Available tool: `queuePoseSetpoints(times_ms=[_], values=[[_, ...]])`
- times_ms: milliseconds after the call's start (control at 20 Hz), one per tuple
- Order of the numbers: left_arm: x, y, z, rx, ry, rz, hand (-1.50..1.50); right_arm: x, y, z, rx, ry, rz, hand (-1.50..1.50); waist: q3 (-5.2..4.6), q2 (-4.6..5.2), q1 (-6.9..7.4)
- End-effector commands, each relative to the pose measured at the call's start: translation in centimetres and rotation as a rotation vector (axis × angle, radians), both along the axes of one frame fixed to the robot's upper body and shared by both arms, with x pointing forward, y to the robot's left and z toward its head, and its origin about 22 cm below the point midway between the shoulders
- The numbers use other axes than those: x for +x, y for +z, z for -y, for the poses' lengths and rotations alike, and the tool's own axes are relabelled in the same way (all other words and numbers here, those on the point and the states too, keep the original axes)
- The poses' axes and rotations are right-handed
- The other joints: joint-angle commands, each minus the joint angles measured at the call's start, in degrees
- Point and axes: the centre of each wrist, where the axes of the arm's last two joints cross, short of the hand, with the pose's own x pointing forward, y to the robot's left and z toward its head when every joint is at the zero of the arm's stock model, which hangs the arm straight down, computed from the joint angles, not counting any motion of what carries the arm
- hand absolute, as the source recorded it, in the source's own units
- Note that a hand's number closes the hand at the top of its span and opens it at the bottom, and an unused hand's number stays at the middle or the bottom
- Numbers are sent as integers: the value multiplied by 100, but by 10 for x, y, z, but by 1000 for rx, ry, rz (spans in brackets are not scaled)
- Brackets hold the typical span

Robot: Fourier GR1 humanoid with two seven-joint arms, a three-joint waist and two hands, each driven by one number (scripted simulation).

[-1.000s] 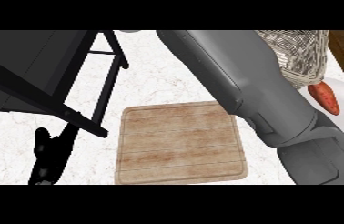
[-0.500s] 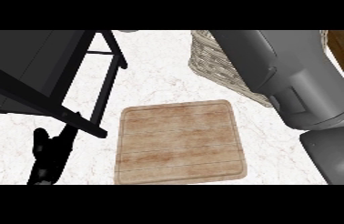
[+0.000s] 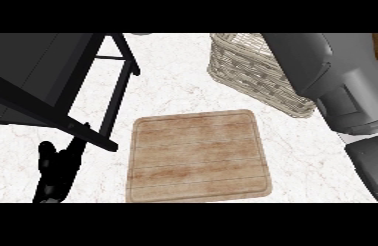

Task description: Pick the croissant from the cutting board and place it in the basket

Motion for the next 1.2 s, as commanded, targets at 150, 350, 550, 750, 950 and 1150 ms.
queuePoseSetpoints(times_ms=[150, 350, 550, 750, 950, 1150], values=[[-14, -26, -4, -32, 18, -129, 0, 9, -34, 36, 194, -72, 14, 150, -74, 33, -38], [-3, -15, -3, -39, 4, -119, 0, 11, -56, 47, 275, -71, 73, 150, -73, 52, 0], [-6, -25, 9, -41, 11, -134, 0, 11, -77, 64, 283, -58, 63, 150, -72, 40, -42], [-22, -21, -13, -40, 7, -130, 0, 10, -94, 79, 282, -67, 57, 150, -73, 24, -2], [-19, -33, 4, -37, 23, -141, 0, 13, -130, 110, 118, -203, -135, 150, -80, 15, -109], [-17, -28, -9, -32, 52, -145, 0, 12, -115, 103, 59, -161, -181, -150, -80, -39, -176]])
